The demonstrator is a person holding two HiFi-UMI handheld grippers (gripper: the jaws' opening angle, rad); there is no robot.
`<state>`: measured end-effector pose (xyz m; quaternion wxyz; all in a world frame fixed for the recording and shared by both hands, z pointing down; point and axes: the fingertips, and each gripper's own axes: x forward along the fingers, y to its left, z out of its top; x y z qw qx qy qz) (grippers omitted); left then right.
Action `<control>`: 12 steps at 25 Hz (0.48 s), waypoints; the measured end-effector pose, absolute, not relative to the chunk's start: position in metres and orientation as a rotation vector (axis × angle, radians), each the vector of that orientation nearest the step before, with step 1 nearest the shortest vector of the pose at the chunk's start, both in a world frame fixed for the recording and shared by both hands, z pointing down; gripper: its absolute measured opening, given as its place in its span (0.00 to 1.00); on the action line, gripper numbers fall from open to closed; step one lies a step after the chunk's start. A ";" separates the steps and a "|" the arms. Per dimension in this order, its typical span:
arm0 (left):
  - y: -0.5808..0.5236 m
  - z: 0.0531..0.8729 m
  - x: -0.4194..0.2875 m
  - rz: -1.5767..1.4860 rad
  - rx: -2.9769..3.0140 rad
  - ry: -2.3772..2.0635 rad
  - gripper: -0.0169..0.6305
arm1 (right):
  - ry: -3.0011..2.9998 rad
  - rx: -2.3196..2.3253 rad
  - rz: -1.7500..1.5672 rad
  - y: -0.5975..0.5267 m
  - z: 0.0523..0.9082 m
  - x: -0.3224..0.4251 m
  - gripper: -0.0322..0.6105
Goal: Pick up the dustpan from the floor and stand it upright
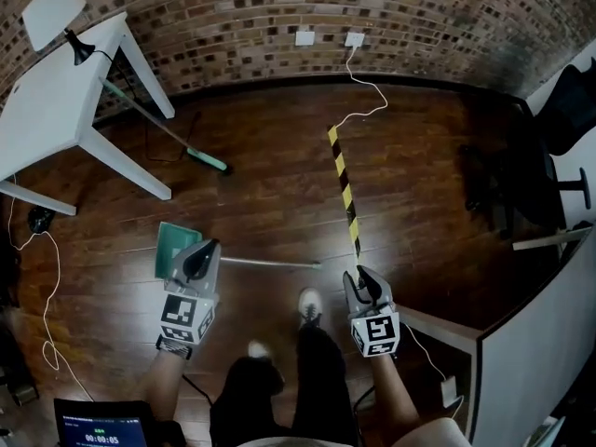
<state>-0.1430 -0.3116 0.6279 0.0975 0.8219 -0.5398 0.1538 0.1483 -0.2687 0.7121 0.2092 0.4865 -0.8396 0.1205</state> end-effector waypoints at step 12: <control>-0.357 0.936 -0.106 0.460 2.383 -1.494 0.02 | -2.301 1.266 0.390 -0.290 1.017 0.160 0.28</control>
